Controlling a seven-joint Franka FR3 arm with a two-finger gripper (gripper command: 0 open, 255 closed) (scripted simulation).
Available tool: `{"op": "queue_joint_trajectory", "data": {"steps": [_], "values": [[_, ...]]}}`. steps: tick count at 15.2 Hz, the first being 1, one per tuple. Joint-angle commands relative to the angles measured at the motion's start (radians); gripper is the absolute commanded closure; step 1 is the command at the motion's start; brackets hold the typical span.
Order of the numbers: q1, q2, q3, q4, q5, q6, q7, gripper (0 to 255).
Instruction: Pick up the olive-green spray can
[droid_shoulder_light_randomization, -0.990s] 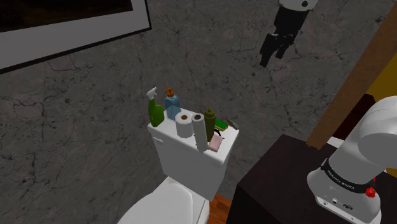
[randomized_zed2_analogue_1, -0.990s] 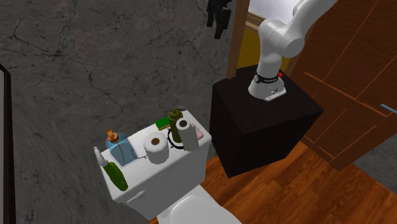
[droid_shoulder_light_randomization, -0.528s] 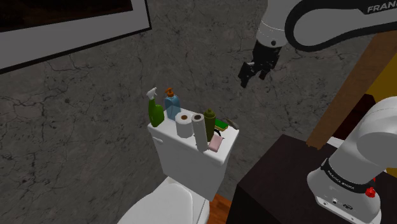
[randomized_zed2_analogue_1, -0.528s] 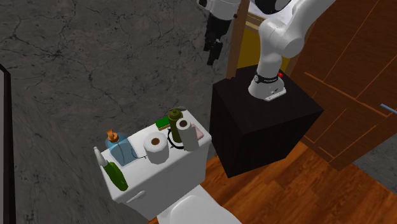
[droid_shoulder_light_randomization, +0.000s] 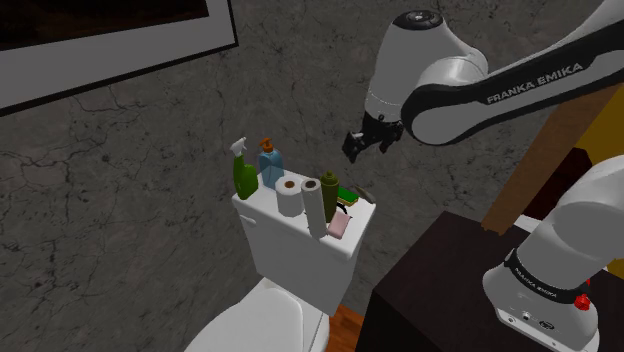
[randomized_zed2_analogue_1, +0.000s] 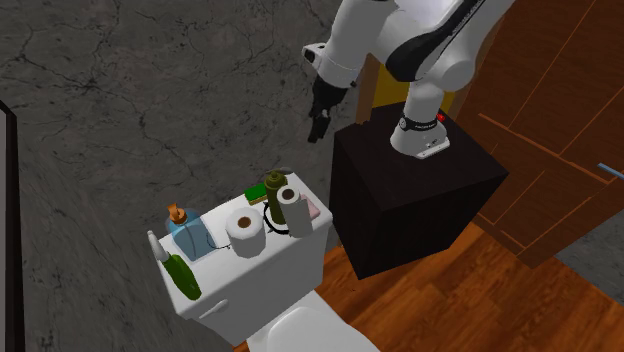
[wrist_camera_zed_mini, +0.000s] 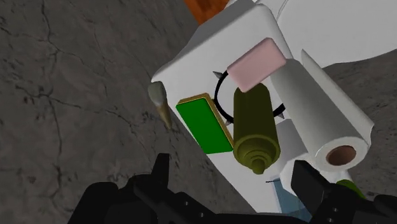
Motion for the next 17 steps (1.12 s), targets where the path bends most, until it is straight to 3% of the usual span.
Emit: {"op": "queue_joint_trajectory", "data": {"steps": [1,3,5,7,9,10,12,17], "values": [[-0.061,0.084,0.073,0.01,-0.059,0.083,0.111,0],[-0.141,0.171,0.158,0.032,-0.151,0.146,0.242,0],[-0.243,0.267,0.256,0.068,-0.288,0.191,0.404,0],[-0.352,0.383,0.355,0.12,-0.488,0.203,0.609,0],[-0.407,0.527,0.404,0.191,-0.733,0.165,0.838,0],[-0.403,0.601,0.402,0.229,-0.842,0.132,0.938,0],[-0.342,0.729,0.348,0.304,-1.0,0.071,1.091,0],[-0.297,0.787,0.297,0.316,-1.085,0.073,1.161,0]]}}
